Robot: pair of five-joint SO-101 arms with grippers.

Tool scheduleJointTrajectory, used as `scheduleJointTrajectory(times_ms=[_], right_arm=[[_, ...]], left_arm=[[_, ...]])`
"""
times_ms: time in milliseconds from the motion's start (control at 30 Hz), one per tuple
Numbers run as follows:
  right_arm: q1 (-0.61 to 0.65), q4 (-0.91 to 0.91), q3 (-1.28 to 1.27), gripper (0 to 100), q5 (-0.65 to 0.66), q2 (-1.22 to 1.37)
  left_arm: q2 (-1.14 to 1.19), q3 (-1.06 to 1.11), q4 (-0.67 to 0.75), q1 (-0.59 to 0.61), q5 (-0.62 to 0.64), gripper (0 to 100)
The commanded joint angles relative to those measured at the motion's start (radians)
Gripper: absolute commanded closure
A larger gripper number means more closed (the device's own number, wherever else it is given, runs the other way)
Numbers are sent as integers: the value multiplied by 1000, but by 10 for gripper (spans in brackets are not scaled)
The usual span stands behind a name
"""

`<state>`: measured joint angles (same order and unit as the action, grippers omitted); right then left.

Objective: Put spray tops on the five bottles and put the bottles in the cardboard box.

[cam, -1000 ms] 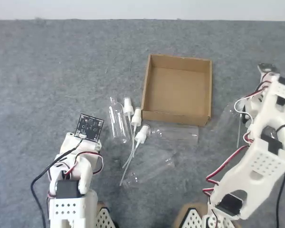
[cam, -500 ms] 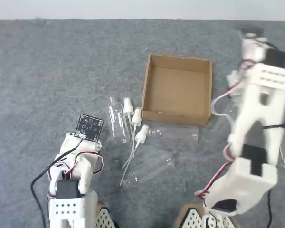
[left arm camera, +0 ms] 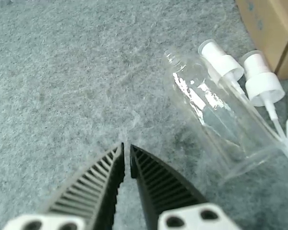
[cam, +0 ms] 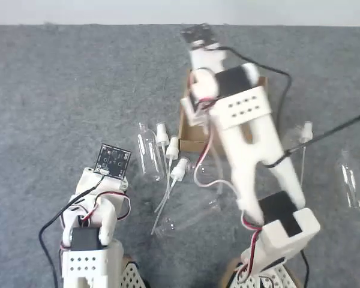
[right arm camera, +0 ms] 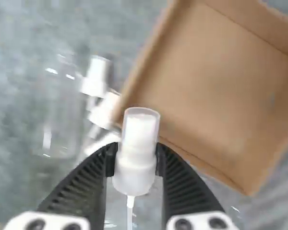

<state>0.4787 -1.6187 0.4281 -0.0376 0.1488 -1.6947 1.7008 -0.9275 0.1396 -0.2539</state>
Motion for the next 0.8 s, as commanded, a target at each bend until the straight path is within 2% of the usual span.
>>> scheduleJointTrajectory(times_ms=[0,133,333,667,767], right_arm=[[125,77,28,978,-94,-1],[197,134,21,978,-160,99],[237,200,18,977,-273,188],[229,208,17,976,-278,266],[229,206,15,936,-276,268]], left_arm=[[-11,-10,-3,0,11,988],[-11,-10,-3,2,11,988],[-11,-10,-3,0,11,988],[-11,-10,-3,0,11,988],[-12,-10,-3,2,11,988]])
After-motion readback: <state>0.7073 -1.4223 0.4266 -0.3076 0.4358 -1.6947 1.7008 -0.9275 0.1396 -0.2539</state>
